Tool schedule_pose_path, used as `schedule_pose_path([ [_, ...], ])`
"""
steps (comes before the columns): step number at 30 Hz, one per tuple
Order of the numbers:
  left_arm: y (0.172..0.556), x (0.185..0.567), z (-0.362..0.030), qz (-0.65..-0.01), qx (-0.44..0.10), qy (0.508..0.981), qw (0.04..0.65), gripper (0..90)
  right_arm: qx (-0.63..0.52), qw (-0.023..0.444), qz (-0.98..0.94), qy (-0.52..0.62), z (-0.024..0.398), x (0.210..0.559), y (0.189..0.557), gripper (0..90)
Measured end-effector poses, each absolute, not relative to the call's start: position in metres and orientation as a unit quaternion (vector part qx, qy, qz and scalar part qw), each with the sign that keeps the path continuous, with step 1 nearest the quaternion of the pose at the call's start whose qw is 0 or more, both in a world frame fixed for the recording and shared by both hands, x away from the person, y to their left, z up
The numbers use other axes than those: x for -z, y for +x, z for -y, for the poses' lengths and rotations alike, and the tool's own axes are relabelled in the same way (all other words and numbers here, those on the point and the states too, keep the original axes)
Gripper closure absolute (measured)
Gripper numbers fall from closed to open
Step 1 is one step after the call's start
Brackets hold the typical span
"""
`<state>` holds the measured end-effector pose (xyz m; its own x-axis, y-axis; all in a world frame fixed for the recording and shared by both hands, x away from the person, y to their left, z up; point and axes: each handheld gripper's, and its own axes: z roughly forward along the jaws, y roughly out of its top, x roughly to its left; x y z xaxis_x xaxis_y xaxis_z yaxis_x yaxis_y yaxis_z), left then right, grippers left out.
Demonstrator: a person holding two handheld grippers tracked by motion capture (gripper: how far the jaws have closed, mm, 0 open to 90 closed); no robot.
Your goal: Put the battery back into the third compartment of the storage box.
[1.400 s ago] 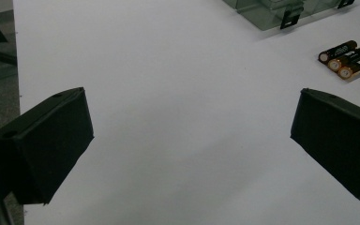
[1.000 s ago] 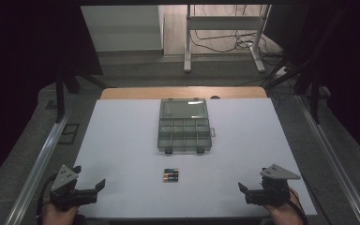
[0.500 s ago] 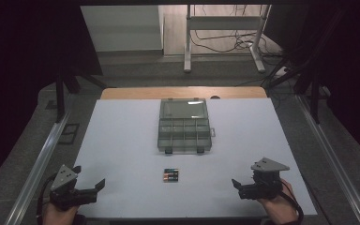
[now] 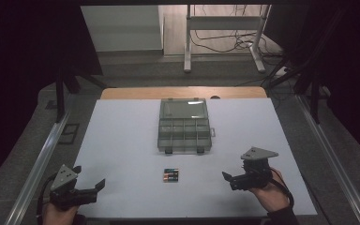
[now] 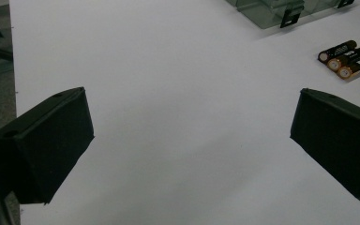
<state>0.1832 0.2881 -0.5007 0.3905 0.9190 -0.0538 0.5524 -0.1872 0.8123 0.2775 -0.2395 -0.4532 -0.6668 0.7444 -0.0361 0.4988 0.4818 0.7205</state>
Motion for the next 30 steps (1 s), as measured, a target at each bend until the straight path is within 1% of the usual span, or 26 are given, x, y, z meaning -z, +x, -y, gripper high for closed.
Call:
schedule_pose_path([
  [5, 0.183, 0.501, -0.288, -0.501, -0.232, 0.735, 0.394, 0.0, -0.345, 0.167, -0.850, 0.361, 0.232, 0.452, 0.284, 0.0],
  [13, 0.184, 0.501, -0.288, -0.500, -0.231, 0.736, 0.394, 0.1, -0.351, 0.130, -0.858, 0.351, 0.213, 0.452, 0.300, 0.0],
  [25, 0.184, 0.501, -0.288, -0.499, -0.231, 0.738, 0.392, 0.2, -0.339, 0.108, -0.871, 0.339, 0.185, 0.455, 0.323, 0.0],
  [30, 0.184, 0.501, -0.288, -0.498, -0.230, 0.738, 0.392, 0.2, -0.328, 0.108, -0.878, 0.331, 0.175, 0.456, 0.329, 0.0],
])
